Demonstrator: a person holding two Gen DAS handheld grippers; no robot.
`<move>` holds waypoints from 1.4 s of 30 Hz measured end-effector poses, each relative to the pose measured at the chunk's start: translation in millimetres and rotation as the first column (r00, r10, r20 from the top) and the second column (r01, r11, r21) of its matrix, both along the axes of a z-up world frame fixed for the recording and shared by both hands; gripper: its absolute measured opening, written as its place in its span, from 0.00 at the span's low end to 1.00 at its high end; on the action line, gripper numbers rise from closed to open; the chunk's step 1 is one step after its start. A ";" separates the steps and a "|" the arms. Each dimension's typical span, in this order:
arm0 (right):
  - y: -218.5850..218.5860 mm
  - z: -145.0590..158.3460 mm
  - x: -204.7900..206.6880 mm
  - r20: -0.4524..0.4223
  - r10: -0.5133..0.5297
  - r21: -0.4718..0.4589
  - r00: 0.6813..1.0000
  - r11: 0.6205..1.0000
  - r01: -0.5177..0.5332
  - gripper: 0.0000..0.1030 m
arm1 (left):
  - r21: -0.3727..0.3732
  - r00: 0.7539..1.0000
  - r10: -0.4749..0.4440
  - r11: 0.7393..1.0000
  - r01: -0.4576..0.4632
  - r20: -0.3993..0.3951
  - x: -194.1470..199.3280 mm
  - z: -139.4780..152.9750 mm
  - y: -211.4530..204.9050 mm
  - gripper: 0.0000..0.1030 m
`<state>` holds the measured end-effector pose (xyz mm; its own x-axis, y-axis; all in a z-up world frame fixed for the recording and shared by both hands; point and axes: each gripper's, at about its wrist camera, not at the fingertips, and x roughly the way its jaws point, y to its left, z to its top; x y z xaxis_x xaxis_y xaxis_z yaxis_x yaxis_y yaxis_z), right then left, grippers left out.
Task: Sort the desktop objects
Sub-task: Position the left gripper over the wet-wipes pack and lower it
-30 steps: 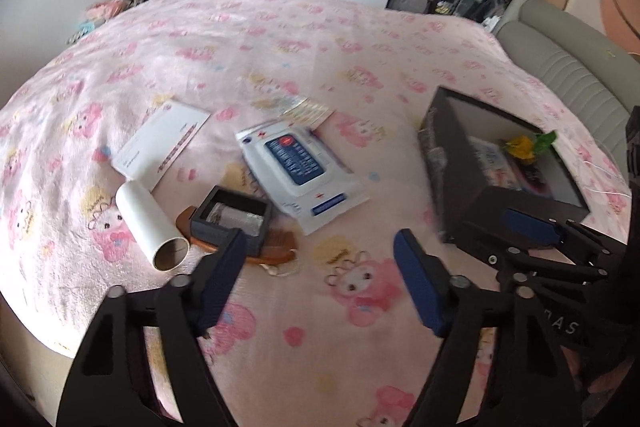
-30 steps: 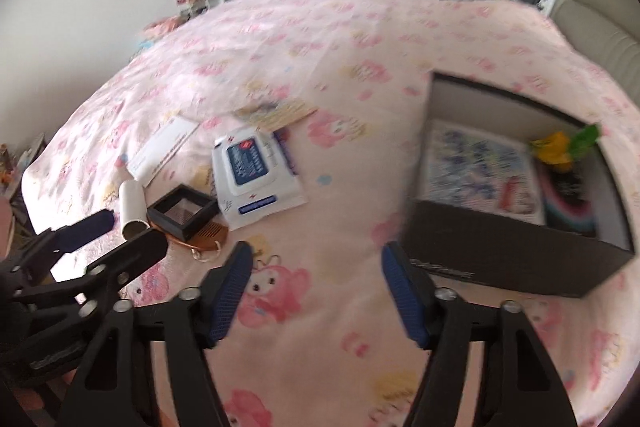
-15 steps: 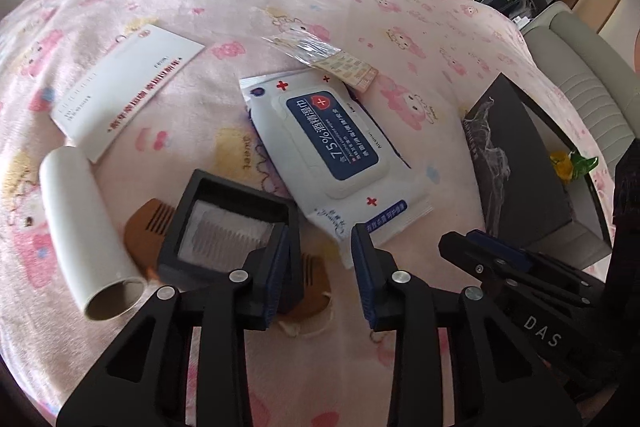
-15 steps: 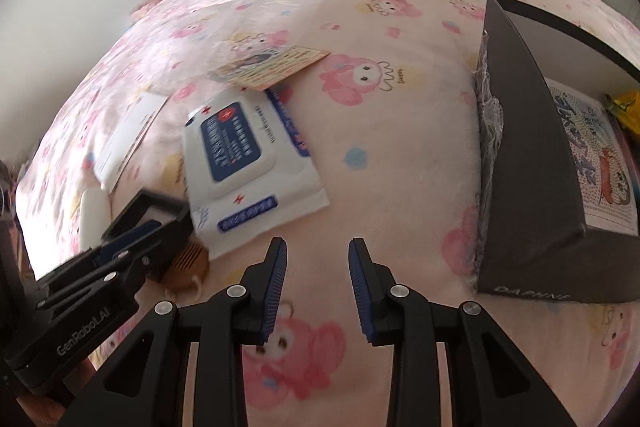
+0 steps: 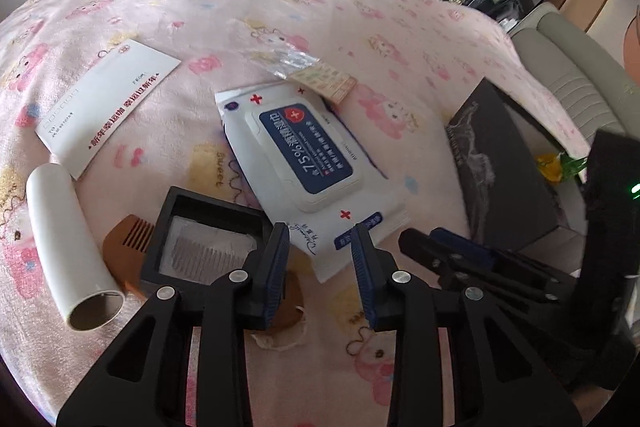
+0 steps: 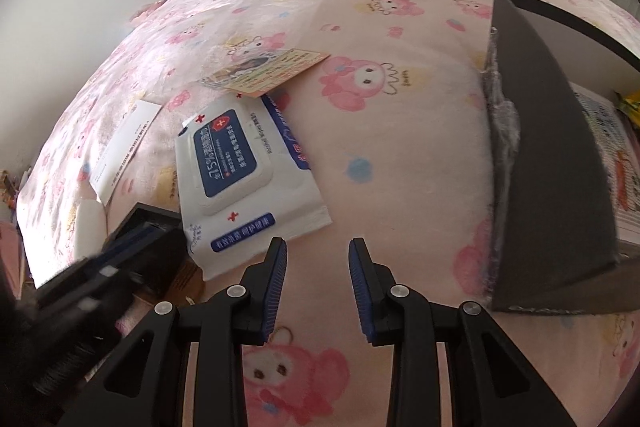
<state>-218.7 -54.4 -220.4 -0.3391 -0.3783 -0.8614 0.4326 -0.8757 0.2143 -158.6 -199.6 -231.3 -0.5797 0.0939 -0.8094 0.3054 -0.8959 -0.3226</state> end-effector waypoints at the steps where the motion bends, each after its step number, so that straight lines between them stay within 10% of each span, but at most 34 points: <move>1: 0.5 -0.4 -1.9 -0.002 -0.005 0.001 1.000 1.000 0.005 0.28 | 0.005 1.000 -0.007 1.000 0.007 0.008 -2.9 -3.4 1.0 0.30; 19: 7.6 -7.8 -17.6 0.029 -0.074 0.028 0.997 0.997 0.074 0.29 | -0.074 0.996 -0.015 0.997 0.021 0.085 -20.8 -19.8 13.1 0.46; 21: 10.0 -3.4 -15.9 0.018 -0.068 0.018 0.998 0.998 0.067 0.32 | -0.072 0.997 -0.021 0.997 0.027 0.079 -21.1 -20.0 14.4 0.43; 24: 11.5 -2.8 -14.1 0.025 -0.069 0.013 0.997 0.998 0.069 0.32 | -0.032 0.998 -0.029 0.999 0.030 0.060 -20.9 -20.9 14.0 0.02; 38: 30.4 13.3 18.7 0.033 -0.059 -0.024 0.998 0.998 0.060 0.33 | 0.060 1.000 -0.024 0.998 0.023 0.009 15.3 -6.4 26.6 0.01; 42: 24.9 13.3 16.4 0.040 -0.053 -0.053 0.998 0.997 0.055 0.33 | 0.069 0.999 0.034 0.997 -0.035 0.011 13.9 -6.4 6.4 0.16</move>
